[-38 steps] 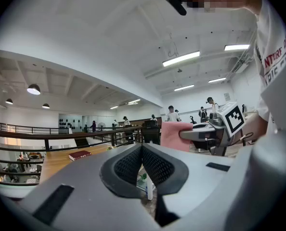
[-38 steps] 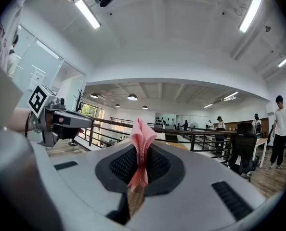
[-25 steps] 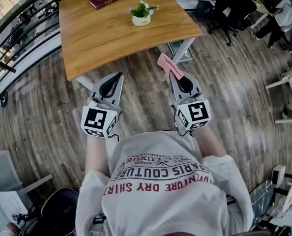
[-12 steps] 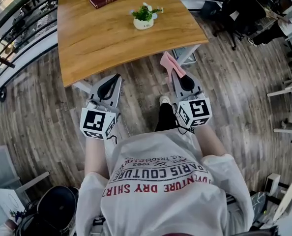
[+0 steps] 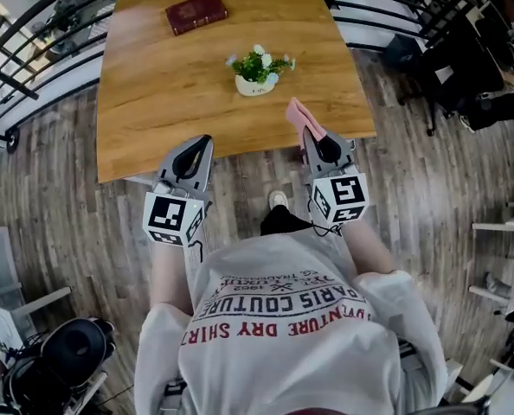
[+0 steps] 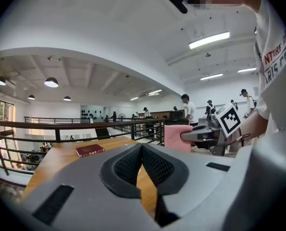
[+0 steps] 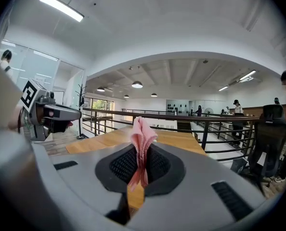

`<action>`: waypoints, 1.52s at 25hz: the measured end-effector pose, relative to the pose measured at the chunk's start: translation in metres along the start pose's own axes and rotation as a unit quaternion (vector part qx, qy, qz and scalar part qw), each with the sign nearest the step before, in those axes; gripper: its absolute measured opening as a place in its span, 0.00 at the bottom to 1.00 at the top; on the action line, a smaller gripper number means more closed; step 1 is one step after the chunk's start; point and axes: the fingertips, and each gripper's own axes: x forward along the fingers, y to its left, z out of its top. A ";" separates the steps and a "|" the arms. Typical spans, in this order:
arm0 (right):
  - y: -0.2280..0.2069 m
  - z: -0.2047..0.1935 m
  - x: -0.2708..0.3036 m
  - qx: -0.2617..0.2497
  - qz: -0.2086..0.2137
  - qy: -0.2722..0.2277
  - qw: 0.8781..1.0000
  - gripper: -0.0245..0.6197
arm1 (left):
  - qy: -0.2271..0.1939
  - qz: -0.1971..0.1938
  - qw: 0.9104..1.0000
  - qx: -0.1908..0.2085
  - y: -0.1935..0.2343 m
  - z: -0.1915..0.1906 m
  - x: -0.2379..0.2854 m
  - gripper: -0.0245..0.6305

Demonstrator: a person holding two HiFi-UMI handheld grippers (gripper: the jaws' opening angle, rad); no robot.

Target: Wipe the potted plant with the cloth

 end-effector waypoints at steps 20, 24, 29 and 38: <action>-0.165 -0.092 0.193 -0.003 0.066 0.164 0.984 0.09 | 0.072 0.066 0.994 -0.048 0.037 -0.069 0.202 0.06; -0.154 -0.136 0.214 0.005 0.075 0.224 0.972 0.09 | 0.104 0.062 0.991 -0.057 0.048 -0.103 0.221 0.06; -0.139 -0.162 0.238 0.021 0.076 0.255 0.964 0.09 | 0.135 0.049 0.987 -0.068 0.061 -0.137 0.238 0.06; -0.097 -0.163 0.265 0.013 0.147 0.236 0.960 0.10 | 0.158 0.019 0.984 -0.077 0.067 -0.160 0.255 0.06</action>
